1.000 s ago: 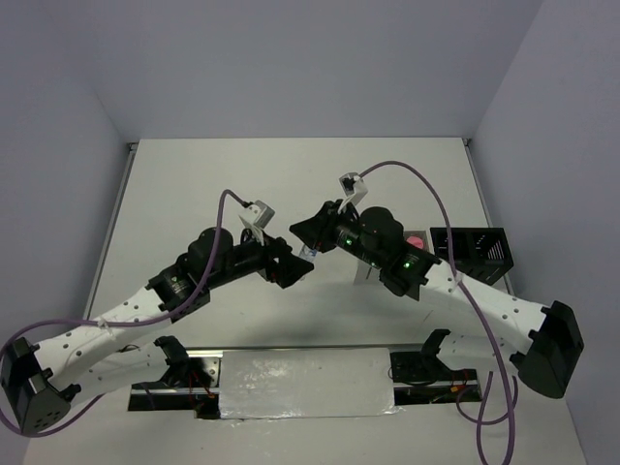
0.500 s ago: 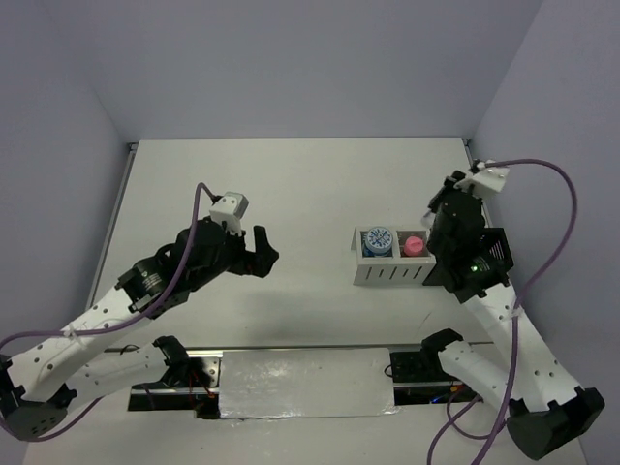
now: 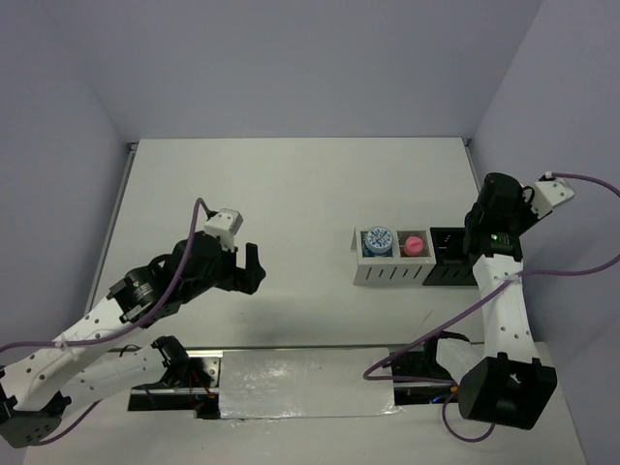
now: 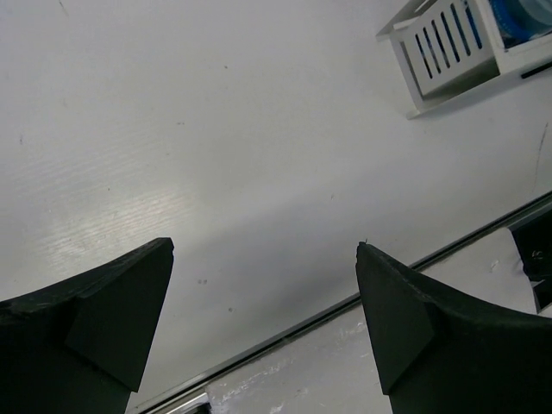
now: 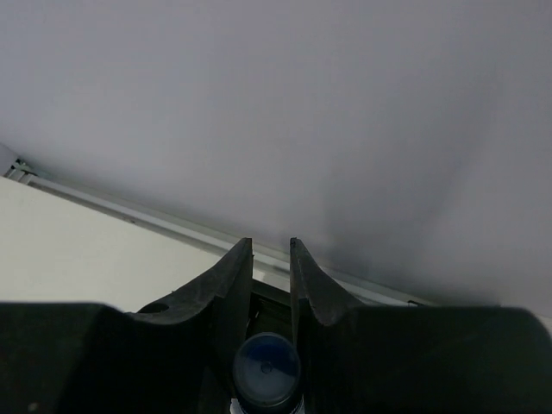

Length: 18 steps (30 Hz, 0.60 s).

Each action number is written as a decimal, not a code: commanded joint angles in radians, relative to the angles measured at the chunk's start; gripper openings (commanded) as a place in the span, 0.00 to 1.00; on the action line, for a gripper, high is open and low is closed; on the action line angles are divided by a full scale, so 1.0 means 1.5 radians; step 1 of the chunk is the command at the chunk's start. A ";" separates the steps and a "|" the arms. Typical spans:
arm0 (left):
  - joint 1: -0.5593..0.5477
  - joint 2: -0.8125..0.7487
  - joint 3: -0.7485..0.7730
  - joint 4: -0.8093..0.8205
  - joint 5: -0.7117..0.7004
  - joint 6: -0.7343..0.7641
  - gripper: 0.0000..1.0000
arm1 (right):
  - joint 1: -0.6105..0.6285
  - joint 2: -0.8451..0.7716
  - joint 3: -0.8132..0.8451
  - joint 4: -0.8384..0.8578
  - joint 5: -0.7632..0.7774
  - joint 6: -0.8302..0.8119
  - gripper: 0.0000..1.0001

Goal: Sort the stationery into containers
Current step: Place the stationery in the storage box.

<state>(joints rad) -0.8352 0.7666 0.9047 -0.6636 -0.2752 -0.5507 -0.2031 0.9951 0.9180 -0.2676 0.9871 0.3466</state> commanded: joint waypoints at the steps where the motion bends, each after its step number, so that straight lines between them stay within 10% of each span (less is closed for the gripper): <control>1: -0.005 0.017 0.000 0.009 0.031 0.020 0.99 | -0.008 0.005 -0.015 0.059 0.016 0.021 0.00; 18: -0.039 -0.020 -0.007 0.014 0.041 0.021 0.99 | -0.008 0.111 -0.076 0.131 0.035 0.063 0.12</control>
<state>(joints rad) -0.8879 0.7467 0.8940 -0.6655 -0.2111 -0.5266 -0.2123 1.1309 0.8024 -0.1184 1.0096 0.3996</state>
